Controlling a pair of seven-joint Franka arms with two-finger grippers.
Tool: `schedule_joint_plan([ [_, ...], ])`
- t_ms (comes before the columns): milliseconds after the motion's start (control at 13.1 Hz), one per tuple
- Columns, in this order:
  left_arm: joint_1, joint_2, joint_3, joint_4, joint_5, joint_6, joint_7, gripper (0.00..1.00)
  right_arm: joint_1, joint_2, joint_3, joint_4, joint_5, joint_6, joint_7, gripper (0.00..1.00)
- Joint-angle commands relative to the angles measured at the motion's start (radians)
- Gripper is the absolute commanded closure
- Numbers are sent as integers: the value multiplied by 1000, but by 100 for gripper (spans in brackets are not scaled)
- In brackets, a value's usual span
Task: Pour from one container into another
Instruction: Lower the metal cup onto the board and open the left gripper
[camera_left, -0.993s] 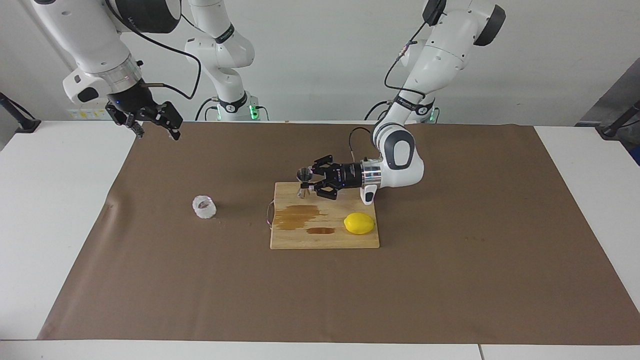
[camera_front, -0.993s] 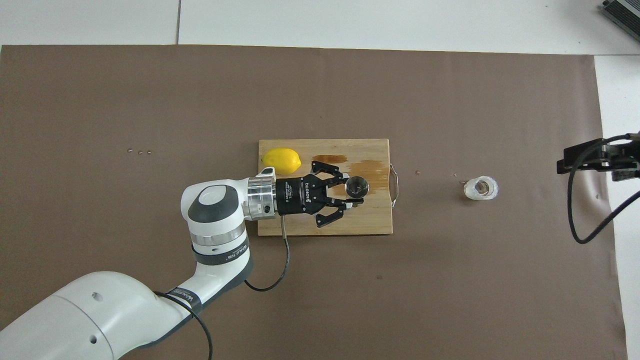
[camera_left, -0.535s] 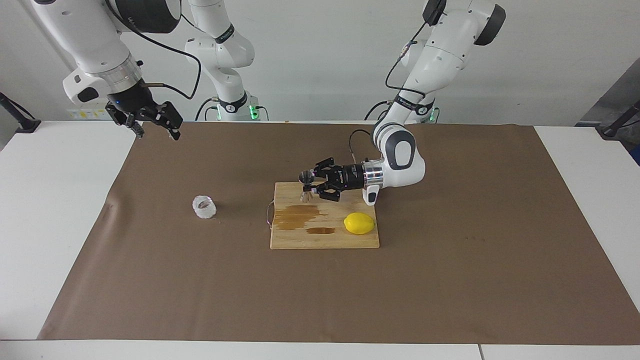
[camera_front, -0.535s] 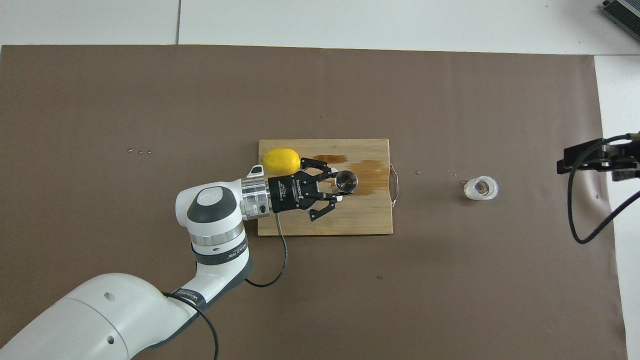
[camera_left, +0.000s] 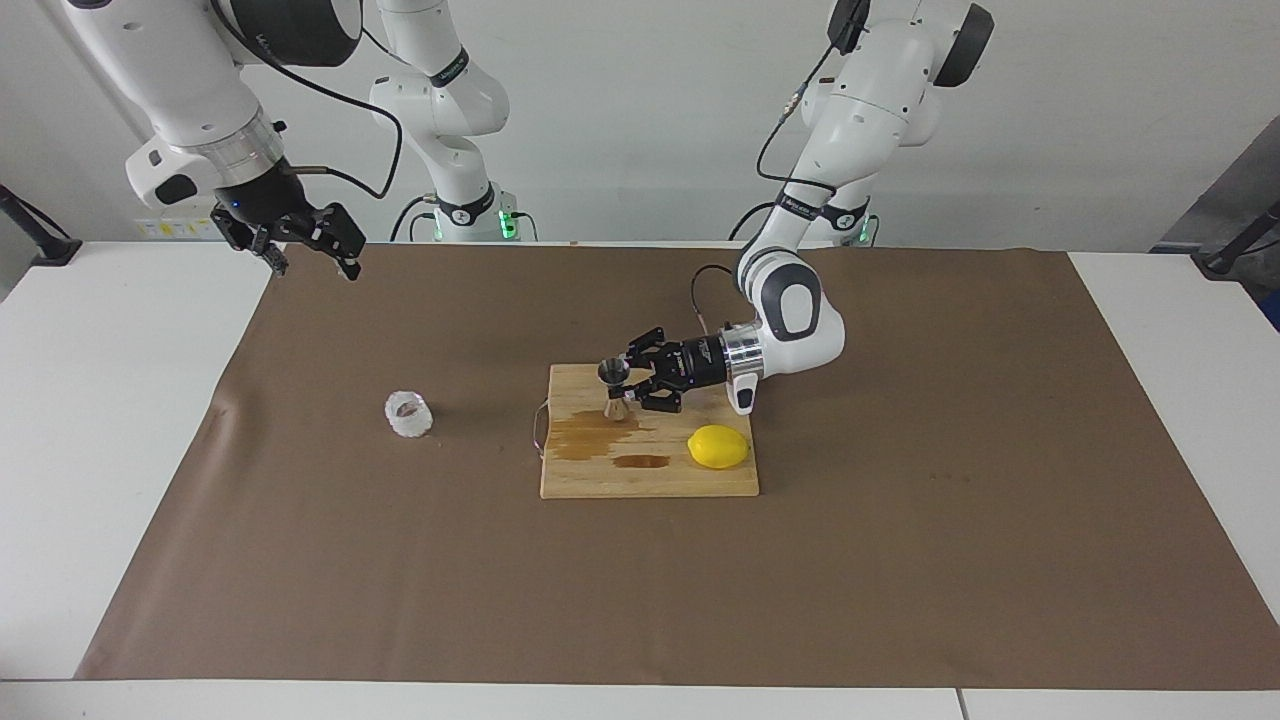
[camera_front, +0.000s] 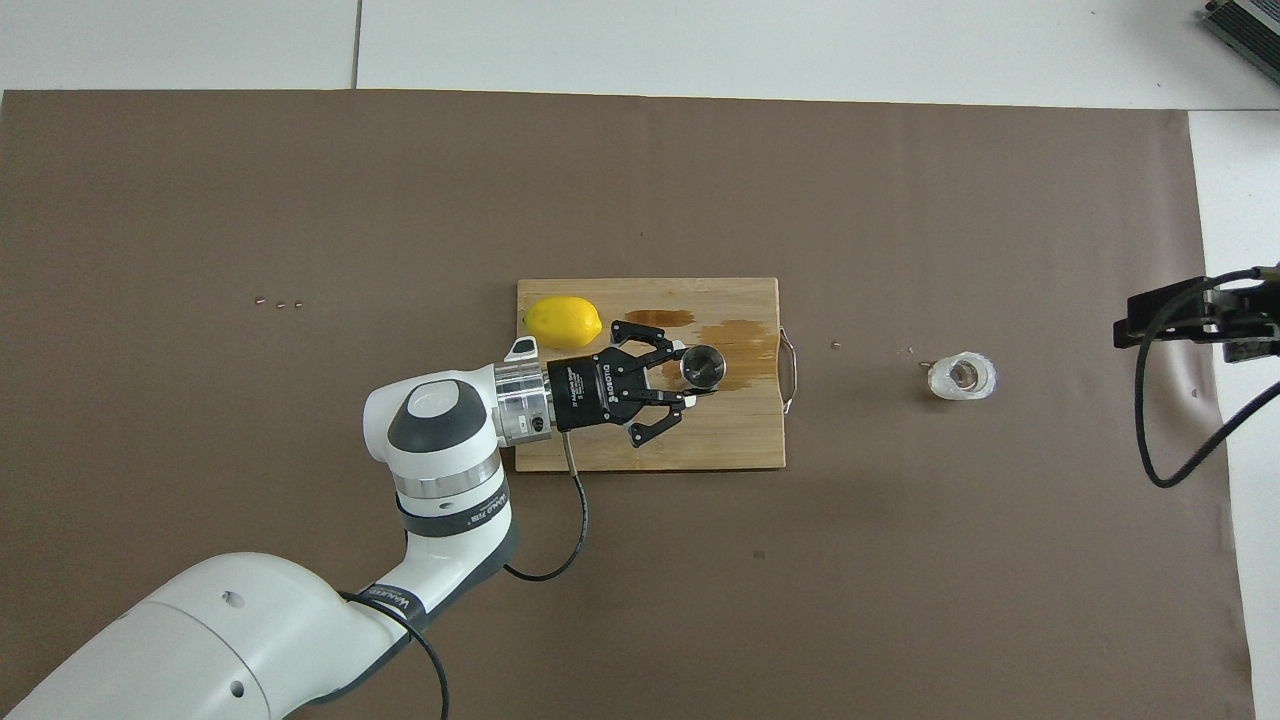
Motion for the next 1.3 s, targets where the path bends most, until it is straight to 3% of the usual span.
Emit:
schedule_joint_plan([
  [0,-22,-22,18,-26,-33,25,11,100,-2,-21,4,-22,-7,-6,13,0],
  [229,-22,-20,18,-26,-32,64,-3,98,-2,-21,4,-22,-8,-6,14,0],
  [535,-20,-16,18,-26,-32,65,0,85,-2,-21,4,-22,-8,-6,13,0],
  [611,-20,-14,19,-26,-32,65,0,75,-2,-21,4,-22,-8,-6,14,0],
  [688,-20,-16,19,-26,-30,65,3,57,-2,-21,4,-22,-8,-6,14,0],
  [764,-20,-16,21,-23,-30,65,5,48,-2,-21,4,-22,-8,-6,14,0],
  [1070,-11,-16,21,-16,-21,56,8,24,-2,-21,4,-22,-8,-6,13,0],
  [1223,-3,-14,21,-11,0,50,8,17,-2,-21,4,-22,-8,-6,14,0],
])
